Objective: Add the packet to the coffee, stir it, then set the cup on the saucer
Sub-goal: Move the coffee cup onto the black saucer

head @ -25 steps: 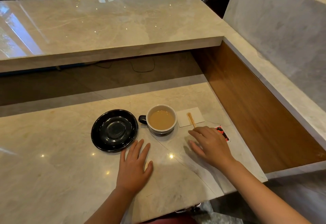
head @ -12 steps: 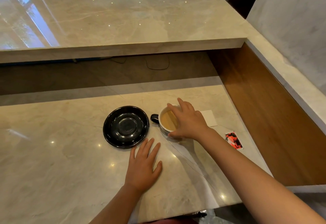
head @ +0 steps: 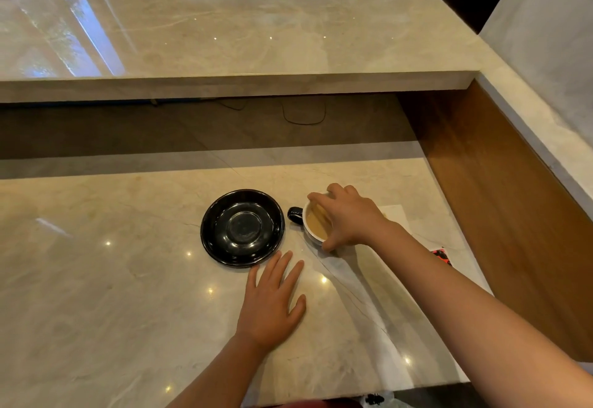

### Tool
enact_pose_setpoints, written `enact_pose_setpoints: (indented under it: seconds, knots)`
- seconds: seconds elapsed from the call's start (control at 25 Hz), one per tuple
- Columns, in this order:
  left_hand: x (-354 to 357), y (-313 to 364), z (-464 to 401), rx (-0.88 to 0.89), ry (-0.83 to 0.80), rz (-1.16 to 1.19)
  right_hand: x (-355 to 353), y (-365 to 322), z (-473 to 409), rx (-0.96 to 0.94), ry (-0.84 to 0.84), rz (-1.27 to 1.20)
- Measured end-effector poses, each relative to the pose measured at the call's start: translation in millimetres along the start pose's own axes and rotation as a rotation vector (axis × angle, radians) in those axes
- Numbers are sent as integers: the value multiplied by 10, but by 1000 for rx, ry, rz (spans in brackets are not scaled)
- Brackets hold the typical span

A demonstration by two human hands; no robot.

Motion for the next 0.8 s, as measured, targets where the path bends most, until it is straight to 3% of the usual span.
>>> enact_pose_setpoints:
  seconds: [0.28, 0.8]
  knots:
    - [1, 5, 1, -1, 2, 14, -74, -132, -46, -8, 47, -81]
    - [-106, 46, -25, 56, 76, 8, -209, -1016, -286, -256, 86, -152]
Point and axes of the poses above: each hand's wrist, its own z-axis away from the middle knuckle, its own x-axis out of the palm, y = z × x, the point moved 3 cm from there along -z, towards the middle knuckle, and after that the axes turned 9 degrees about x, right-handed, at the moved point
